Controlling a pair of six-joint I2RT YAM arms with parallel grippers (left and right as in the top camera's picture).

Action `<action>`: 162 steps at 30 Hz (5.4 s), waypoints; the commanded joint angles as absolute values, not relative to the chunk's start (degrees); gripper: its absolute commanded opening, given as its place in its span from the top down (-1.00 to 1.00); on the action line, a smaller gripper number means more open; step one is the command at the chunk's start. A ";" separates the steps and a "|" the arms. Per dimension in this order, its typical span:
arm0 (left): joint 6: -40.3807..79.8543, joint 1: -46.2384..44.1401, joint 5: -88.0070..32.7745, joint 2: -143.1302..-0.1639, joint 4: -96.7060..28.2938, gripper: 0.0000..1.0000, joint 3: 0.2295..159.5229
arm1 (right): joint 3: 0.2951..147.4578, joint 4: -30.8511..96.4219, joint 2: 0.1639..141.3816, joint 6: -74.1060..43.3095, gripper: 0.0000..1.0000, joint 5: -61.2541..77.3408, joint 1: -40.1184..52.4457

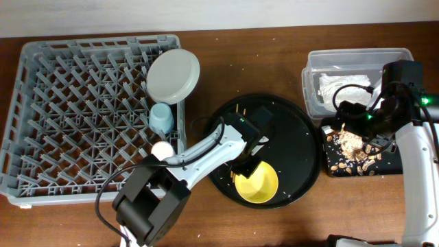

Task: Sort waste into correct bins and load items into the dishwasher rack
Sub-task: 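Place the yellow bowl in the rack's back-left area with left gripper, then grasp one wooden chopstick on the round tray with the left gripper, then lay the chopstick into the dish rack with the left gripper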

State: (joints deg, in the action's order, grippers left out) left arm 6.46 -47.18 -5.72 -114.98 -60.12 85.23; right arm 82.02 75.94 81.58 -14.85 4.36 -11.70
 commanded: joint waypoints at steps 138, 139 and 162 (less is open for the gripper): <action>24.25 -40.38 10.55 -131.39 -53.21 0.46 104.92 | 89.80 80.66 76.66 -11.18 -0.97 13.52 -4.89; 24.88 -40.23 10.35 -131.68 -53.21 0.46 104.92 | 89.80 80.84 76.66 -11.18 -0.97 13.52 -4.89; 25.74 -40.27 3.79 -134.04 -53.69 0.99 109.91 | 89.80 79.96 76.66 -10.96 -0.97 13.32 -4.89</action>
State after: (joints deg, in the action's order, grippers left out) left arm 28.71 -40.14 6.17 -133.49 -48.88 106.34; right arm 89.73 80.42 76.73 -10.92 13.06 -5.23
